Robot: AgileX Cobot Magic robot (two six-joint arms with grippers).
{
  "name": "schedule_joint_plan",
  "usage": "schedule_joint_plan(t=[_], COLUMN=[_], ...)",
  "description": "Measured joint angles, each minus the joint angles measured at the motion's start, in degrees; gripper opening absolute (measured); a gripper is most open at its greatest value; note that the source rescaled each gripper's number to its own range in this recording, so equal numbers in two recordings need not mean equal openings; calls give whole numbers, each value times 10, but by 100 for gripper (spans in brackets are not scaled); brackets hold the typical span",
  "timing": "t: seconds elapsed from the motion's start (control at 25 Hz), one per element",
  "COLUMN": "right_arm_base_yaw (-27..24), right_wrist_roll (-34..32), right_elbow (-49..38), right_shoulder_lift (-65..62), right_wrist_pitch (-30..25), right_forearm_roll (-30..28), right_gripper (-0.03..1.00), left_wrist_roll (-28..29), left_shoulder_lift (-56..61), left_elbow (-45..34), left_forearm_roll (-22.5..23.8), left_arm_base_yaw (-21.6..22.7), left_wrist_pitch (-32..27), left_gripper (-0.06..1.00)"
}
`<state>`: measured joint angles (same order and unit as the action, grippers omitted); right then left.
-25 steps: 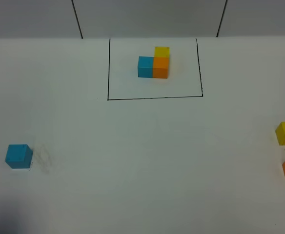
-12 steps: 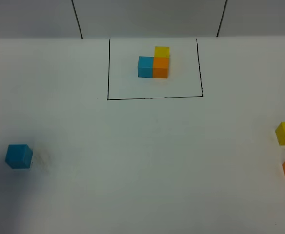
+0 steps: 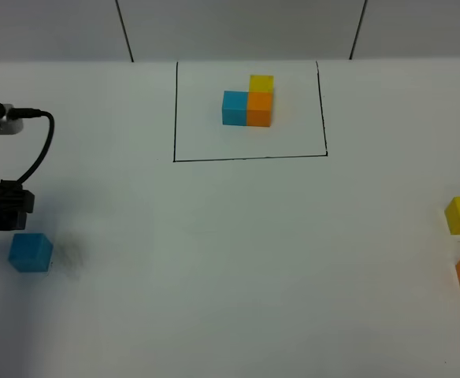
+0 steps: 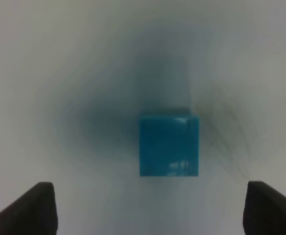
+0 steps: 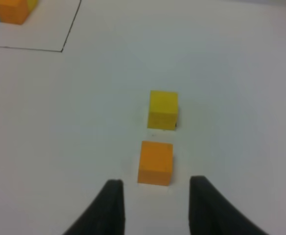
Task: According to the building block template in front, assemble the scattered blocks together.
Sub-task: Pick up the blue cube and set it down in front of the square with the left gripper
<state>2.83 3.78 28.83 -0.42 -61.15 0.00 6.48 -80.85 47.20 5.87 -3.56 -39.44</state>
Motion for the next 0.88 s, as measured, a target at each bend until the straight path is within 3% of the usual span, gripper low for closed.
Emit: schedule_joint_plan(t=[0.52, 0.88], right_arm_base_yaw=[0, 0], right_wrist_roll=[0, 0], right_elbow=[0, 0], right_shoulder_lift=[0, 0], right_wrist_pitch=[0, 0], right_forearm_roll=[0, 0], right_gripper=[0, 0], left_wrist_roll=[8, 5], left_shoulder_lift=[-170, -237], left_elbow=[0, 1], left_forearm_roll=[-28, -30], left_arm_base_yaw=[0, 0], left_wrist_pitch=[93, 121], left_gripper=[74, 72])
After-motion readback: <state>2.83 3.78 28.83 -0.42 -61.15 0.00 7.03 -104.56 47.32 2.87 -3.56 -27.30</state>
